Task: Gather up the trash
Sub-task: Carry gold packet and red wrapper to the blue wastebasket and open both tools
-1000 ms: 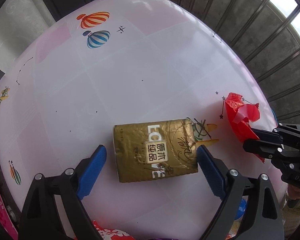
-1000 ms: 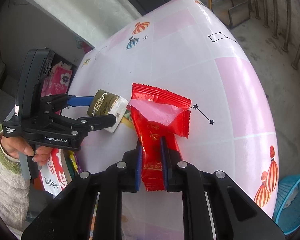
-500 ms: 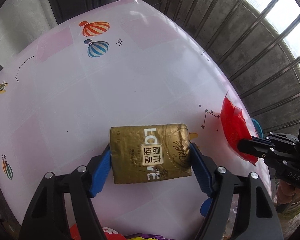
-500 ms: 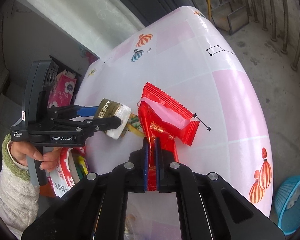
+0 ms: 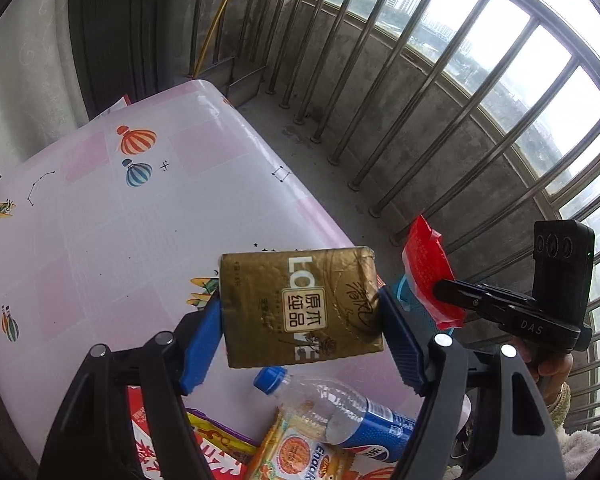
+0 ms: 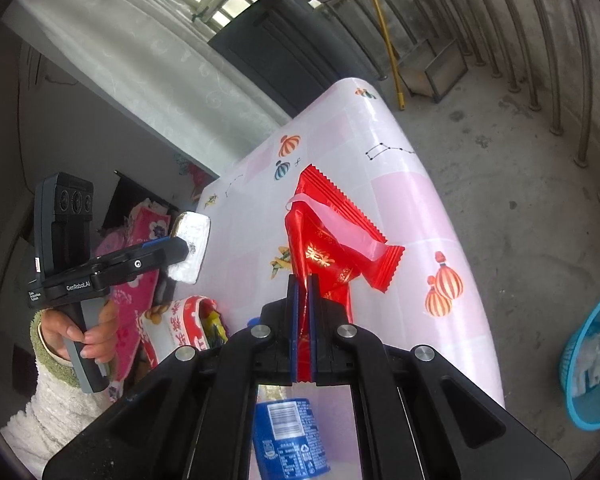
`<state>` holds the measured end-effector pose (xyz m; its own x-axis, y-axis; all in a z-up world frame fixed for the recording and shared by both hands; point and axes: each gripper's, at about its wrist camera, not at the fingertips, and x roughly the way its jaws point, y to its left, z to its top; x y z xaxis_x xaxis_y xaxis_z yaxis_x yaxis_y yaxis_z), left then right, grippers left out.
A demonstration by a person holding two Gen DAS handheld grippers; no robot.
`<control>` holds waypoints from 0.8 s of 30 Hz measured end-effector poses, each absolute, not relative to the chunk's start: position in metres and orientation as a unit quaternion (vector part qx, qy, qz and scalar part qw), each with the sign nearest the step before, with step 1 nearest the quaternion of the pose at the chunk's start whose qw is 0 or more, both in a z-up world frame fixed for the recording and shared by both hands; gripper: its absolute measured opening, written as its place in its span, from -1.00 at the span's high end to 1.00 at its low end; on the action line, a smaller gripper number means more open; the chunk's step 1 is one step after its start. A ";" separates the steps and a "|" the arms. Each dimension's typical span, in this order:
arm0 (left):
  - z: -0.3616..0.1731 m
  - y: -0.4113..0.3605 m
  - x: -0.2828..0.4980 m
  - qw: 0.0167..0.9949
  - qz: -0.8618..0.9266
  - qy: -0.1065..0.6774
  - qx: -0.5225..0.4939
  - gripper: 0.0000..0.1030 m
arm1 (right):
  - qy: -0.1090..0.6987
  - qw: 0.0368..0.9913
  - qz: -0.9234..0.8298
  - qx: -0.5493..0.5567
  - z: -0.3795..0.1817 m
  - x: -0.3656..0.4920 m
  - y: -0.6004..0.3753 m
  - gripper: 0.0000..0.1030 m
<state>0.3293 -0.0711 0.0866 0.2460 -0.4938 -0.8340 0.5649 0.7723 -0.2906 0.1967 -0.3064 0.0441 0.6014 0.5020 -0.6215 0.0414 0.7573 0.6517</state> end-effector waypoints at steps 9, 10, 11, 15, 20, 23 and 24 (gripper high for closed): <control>0.085 -0.200 0.250 0.729 -0.439 0.521 0.067 -0.40 | 0.368 0.839 0.007 0.401 0.032 0.077 -0.406 0.95; 0.080 -0.218 0.243 0.719 -0.448 0.526 0.073 -0.40 | 0.362 0.834 -0.009 0.416 0.026 0.064 -0.418 0.95; 0.075 -0.236 0.232 0.709 -0.457 0.532 0.078 -0.40 | 0.357 0.829 -0.025 0.430 0.019 0.052 -0.429 0.95; 0.046 -0.307 0.201 0.661 -0.490 0.560 0.100 -0.40 | 0.339 0.806 -0.079 0.479 -0.008 0.016 -0.468 0.95; 0.005 -0.385 0.176 0.617 -0.502 0.594 0.124 -0.40 | 0.330 0.774 -0.123 0.526 -0.044 -0.007 -0.512 0.94; -0.014 -0.424 0.168 0.603 -0.504 0.604 0.131 -0.41 | 0.324 0.758 -0.137 0.549 -0.062 -0.010 -0.535 0.90; -0.020 -0.438 0.165 0.602 -0.506 0.604 0.131 -0.41 | 0.322 0.754 -0.141 0.555 -0.071 -0.011 -0.543 0.87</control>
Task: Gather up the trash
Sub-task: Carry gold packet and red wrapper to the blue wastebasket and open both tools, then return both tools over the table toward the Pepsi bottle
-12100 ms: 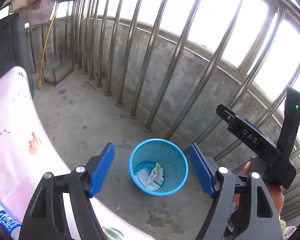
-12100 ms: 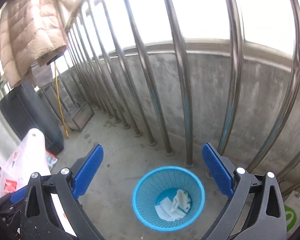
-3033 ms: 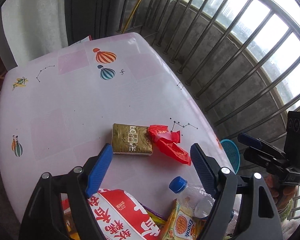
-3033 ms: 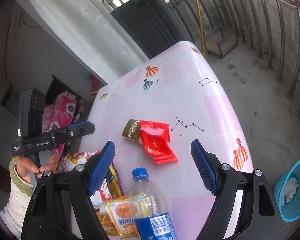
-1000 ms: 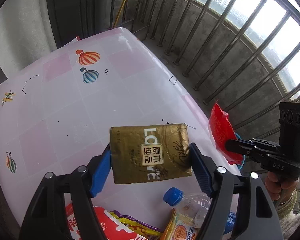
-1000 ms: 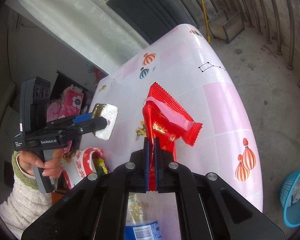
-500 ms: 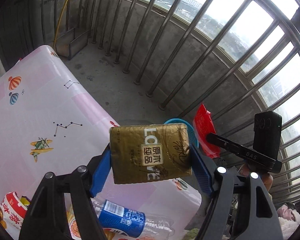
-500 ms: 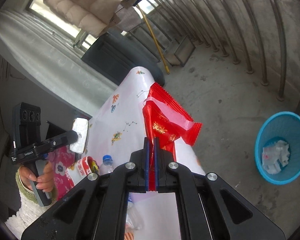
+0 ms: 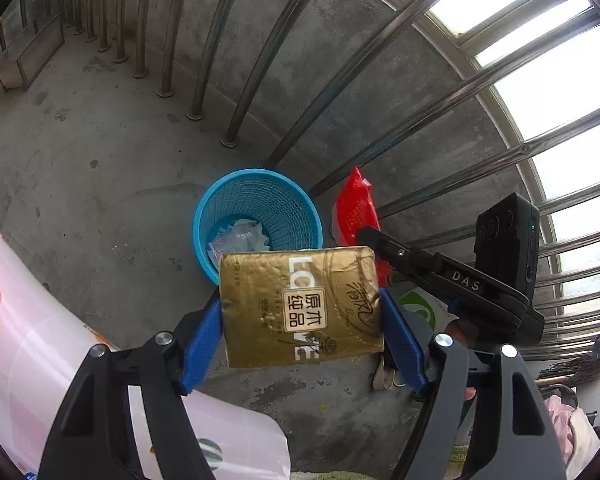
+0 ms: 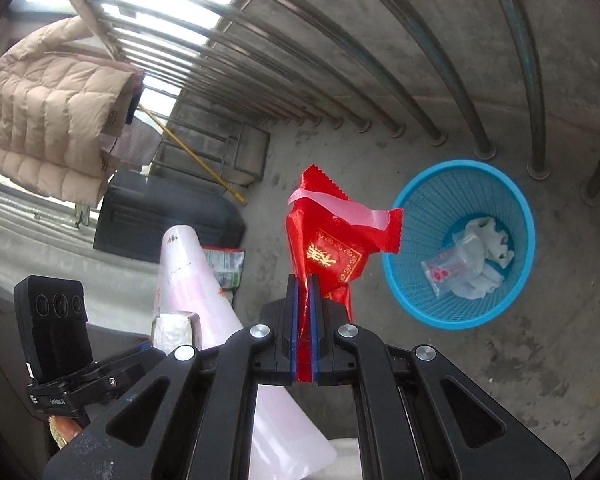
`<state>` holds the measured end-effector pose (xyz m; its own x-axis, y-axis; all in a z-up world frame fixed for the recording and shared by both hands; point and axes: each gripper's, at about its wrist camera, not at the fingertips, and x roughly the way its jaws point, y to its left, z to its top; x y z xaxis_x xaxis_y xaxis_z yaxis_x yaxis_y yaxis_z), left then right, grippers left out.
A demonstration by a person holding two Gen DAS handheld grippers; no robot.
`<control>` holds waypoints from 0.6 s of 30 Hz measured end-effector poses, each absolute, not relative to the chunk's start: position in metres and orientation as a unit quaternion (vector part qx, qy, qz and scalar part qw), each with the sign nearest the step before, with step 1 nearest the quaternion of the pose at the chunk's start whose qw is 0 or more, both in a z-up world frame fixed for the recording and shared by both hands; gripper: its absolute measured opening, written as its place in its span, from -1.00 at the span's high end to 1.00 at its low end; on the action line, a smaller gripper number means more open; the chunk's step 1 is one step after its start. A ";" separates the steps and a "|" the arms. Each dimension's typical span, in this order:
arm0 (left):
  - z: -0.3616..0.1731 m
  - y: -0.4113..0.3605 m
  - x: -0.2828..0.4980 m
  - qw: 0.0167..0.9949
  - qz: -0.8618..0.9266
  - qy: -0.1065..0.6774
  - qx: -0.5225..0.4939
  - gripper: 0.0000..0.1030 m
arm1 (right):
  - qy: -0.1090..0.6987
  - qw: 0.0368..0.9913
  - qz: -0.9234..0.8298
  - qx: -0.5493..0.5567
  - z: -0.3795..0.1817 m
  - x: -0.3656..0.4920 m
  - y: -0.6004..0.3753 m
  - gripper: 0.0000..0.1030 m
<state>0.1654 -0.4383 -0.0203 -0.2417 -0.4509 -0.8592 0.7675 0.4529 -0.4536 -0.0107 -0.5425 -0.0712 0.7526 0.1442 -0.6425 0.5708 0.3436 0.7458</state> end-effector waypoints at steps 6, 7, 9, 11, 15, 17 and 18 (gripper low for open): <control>-0.078 -0.492 0.165 0.589 -0.479 0.644 0.093 -0.77 | 0.349 0.689 -0.205 0.601 -0.162 -0.018 -0.589 -0.09; -0.087 -0.495 0.165 0.575 -0.471 0.664 0.081 -0.77 | 0.368 0.670 -0.226 0.604 -0.177 -0.022 -0.593 -0.09; -0.098 -0.492 0.166 0.548 -0.454 0.699 0.065 -0.76 | 0.376 0.645 -0.256 0.615 -0.195 -0.033 -0.595 -0.09; -0.094 -0.480 0.169 0.553 -0.460 0.692 0.064 -0.77 | 0.362 0.647 -0.257 0.620 -0.198 -0.044 -0.589 -0.09; -0.072 -0.454 0.180 0.586 -0.464 0.661 0.064 -0.77 | 0.350 0.659 -0.262 0.612 -0.184 -0.057 -0.574 -0.09; -0.055 -0.433 0.184 0.608 -0.464 0.640 0.069 -0.77 | 0.340 0.668 -0.262 0.608 -0.169 -0.064 -0.568 -0.09; -0.044 -0.422 0.185 0.624 -0.465 0.624 0.078 -0.77 | 0.335 0.676 -0.260 0.602 -0.159 -0.066 -0.565 -0.09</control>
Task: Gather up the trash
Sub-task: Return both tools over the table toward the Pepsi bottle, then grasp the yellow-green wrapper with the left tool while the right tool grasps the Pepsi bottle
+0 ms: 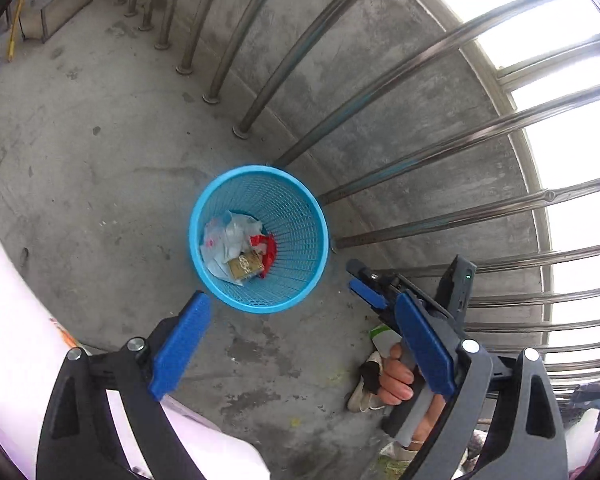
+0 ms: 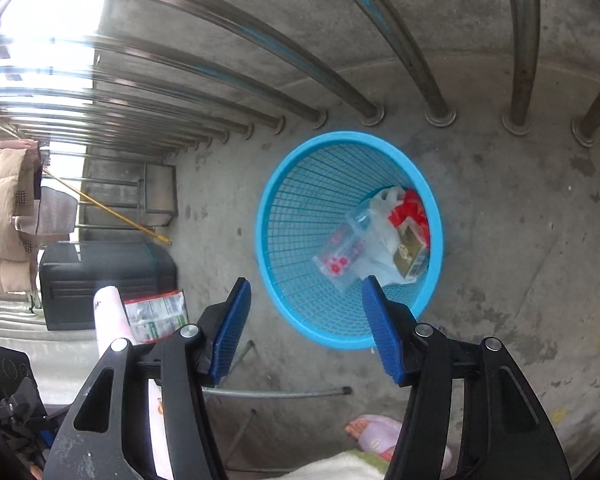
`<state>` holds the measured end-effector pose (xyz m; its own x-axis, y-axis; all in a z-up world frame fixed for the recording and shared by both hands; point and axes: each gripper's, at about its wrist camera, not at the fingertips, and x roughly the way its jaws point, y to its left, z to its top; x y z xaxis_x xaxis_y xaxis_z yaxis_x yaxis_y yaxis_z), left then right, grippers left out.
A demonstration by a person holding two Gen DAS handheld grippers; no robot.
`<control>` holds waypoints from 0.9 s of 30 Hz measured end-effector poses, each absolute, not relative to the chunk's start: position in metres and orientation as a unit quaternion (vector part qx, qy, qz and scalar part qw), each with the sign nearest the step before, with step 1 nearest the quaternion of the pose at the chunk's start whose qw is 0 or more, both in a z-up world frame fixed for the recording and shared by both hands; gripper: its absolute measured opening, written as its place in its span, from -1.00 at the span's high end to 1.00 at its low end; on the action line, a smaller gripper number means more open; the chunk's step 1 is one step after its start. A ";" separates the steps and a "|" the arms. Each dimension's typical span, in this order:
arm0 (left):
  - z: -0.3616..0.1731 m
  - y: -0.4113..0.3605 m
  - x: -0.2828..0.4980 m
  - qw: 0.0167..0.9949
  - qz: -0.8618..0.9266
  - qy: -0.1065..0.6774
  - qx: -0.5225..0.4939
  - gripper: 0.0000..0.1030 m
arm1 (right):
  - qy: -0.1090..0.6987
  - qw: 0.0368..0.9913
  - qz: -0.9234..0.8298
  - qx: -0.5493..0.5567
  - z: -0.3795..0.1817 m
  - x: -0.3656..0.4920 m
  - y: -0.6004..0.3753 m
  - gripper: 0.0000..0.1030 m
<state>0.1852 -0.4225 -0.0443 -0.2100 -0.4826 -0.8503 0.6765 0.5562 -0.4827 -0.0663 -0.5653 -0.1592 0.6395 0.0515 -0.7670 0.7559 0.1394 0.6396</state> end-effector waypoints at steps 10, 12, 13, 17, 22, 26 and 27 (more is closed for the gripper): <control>0.062 -0.236 0.164 0.788 -0.428 0.440 0.039 -0.77 | 0.344 0.761 -0.172 0.522 -0.075 -0.024 -0.509 -0.18; 0.070 -0.191 0.157 0.815 -0.404 0.414 0.028 -0.77 | 0.349 0.780 -0.140 0.499 -0.056 -0.007 -0.492 -0.20; 0.072 -0.168 0.154 0.827 -0.390 0.404 0.019 -0.77 | 0.352 0.789 -0.124 0.489 -0.049 0.001 -0.482 -0.21; 0.073 -0.080 0.139 0.862 -0.336 0.379 -0.025 -0.77 | 0.372 0.810 -0.058 0.450 -0.025 0.032 -0.438 -0.25; 0.057 0.021 0.120 0.893 -0.254 0.361 -0.087 -0.77 | 0.412 0.819 0.026 0.399 -0.012 0.072 -0.371 -0.27; 0.031 0.065 0.109 0.889 -0.236 0.365 -0.145 -0.75 | 0.451 0.817 0.080 0.352 -0.005 0.105 -0.318 -0.27; 0.024 0.069 0.108 0.887 -0.233 0.368 -0.157 -0.69 | 0.458 0.817 0.090 0.339 -0.004 0.111 -0.306 -0.27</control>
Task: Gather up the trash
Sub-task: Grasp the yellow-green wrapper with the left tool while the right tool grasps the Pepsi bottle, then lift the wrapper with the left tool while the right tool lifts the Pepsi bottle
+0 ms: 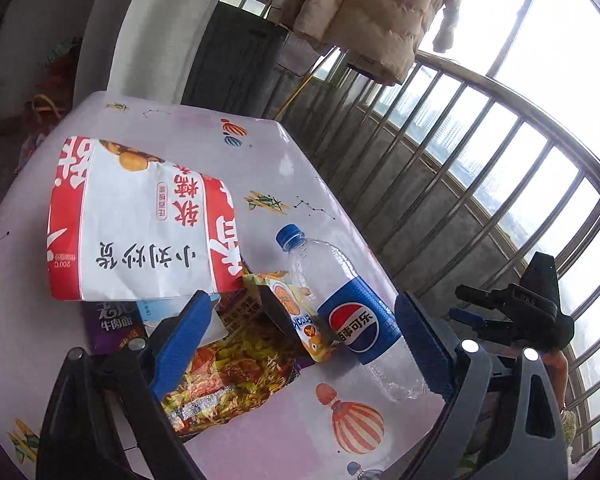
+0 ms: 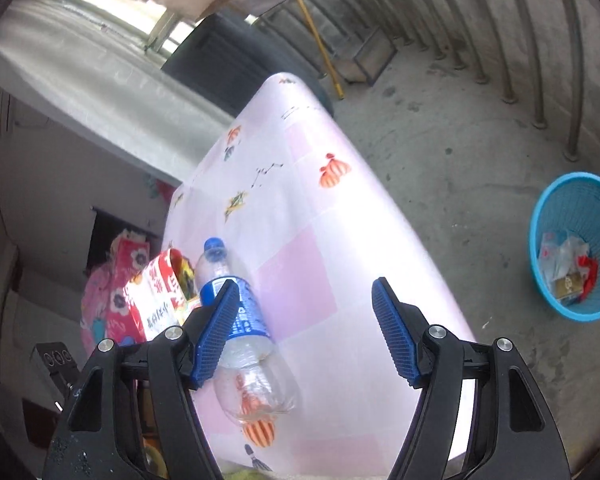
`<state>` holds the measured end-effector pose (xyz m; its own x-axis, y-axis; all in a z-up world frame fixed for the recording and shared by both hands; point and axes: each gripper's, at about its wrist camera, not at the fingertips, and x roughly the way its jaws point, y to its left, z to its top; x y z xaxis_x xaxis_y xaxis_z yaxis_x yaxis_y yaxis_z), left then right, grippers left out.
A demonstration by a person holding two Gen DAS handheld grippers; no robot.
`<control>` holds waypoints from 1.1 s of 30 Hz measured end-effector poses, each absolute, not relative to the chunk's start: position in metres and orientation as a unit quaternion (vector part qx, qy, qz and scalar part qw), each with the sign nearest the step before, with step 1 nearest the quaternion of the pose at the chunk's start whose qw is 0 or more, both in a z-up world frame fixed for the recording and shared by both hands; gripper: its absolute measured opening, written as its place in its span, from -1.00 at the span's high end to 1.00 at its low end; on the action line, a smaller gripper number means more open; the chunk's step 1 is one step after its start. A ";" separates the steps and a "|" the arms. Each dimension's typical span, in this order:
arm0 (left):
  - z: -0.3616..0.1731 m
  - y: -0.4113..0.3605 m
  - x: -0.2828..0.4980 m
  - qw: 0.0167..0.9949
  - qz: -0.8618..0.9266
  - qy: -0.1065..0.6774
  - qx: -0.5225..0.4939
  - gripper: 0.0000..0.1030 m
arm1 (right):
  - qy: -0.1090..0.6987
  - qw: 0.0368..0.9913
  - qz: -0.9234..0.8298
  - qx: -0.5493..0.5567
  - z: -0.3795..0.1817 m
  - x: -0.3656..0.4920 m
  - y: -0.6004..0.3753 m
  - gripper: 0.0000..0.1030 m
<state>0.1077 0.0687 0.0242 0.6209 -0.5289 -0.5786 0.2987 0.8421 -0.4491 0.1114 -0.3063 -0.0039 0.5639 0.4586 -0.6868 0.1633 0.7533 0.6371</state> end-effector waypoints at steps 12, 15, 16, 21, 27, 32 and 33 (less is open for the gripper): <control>-0.034 0.051 0.136 0.835 -0.269 0.428 -0.220 -0.08 | 0.538 0.797 0.146 0.232 -0.010 0.161 -0.218 -0.35; -0.043 0.042 0.149 0.826 -0.267 0.442 -0.225 0.04 | 0.558 0.788 0.154 0.207 -0.017 0.170 -0.204 -0.35; -0.046 0.039 0.152 0.826 -0.264 0.446 -0.223 0.06 | 0.562 0.786 0.160 0.201 -0.017 0.173 -0.199 -0.36; -0.055 0.024 0.163 0.823 -0.258 0.458 -0.216 0.36 | 0.571 0.781 0.182 0.175 -0.018 0.179 -0.182 -0.36; -0.057 0.019 0.167 0.825 -0.248 0.463 -0.207 0.74 | 0.579 0.773 0.194 0.172 -0.023 0.179 -0.174 -0.36; -0.055 0.023 0.163 0.828 -0.246 0.459 -0.205 0.89 | 0.580 0.768 0.201 0.185 -0.022 0.178 -0.175 -0.12; -0.054 0.024 0.161 0.829 -0.248 0.457 -0.206 0.91 | 0.579 0.769 0.199 0.184 -0.022 0.177 -0.175 -0.12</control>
<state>0.1613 0.0244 -0.0542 0.4599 -0.5987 -0.6558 0.2223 0.7926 -0.5677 0.1772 -0.1746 -0.0215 0.2491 0.5195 -0.8174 -0.0933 0.8529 0.5136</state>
